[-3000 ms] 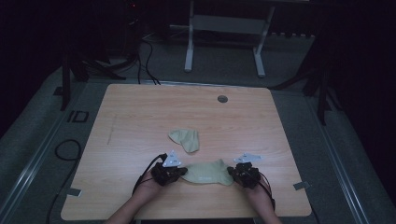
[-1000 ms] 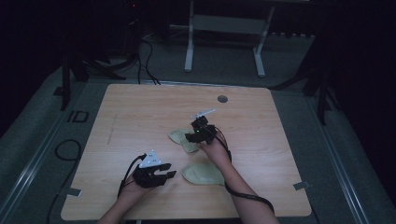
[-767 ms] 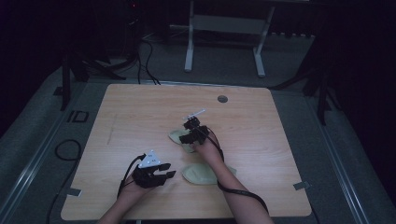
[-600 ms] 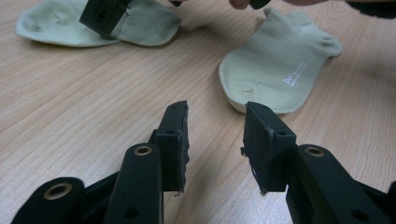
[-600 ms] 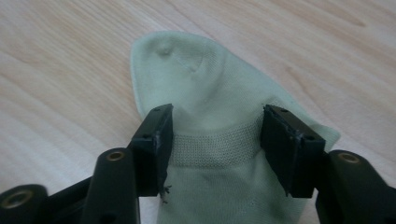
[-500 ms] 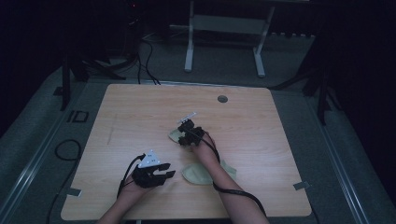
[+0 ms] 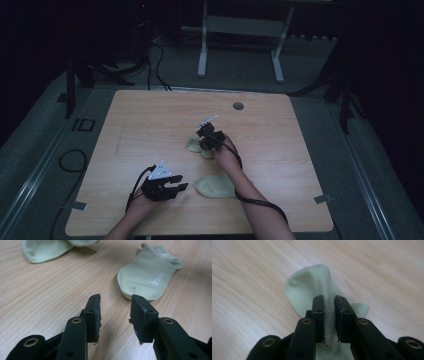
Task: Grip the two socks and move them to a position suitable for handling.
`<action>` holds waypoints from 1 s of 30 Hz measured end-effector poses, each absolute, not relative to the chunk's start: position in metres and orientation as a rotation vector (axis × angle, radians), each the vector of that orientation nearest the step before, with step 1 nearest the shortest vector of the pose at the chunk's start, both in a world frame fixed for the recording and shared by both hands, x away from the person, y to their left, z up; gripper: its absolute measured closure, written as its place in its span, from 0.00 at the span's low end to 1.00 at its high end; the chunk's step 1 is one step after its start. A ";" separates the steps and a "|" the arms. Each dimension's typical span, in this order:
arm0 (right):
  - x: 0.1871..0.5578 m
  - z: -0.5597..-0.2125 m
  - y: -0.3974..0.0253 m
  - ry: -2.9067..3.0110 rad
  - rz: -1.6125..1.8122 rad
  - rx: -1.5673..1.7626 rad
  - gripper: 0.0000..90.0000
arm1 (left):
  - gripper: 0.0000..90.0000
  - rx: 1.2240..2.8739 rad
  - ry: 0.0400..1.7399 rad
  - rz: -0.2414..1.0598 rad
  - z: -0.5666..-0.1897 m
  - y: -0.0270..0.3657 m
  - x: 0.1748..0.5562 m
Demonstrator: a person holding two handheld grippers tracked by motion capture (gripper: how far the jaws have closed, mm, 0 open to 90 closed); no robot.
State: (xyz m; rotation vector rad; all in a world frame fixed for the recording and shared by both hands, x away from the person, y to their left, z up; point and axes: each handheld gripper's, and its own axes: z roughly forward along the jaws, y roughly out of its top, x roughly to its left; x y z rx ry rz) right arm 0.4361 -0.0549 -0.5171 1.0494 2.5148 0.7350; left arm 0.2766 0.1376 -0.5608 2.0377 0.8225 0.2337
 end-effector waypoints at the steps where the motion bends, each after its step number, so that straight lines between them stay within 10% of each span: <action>1: 0.435 -0.511 -0.058 2.508 0.748 1.042 0.88 | 0.66 2.039 0.822 0.235 -0.561 0.137 0.277; 13: 0.407 -0.467 -0.111 2.497 0.850 1.051 0.88 | 0.66 2.043 0.825 0.231 -0.561 0.135 0.276; 30: 0.414 -0.533 -0.138 2.512 0.754 1.109 0.87 | 0.66 2.025 0.819 0.232 -0.561 0.129 0.287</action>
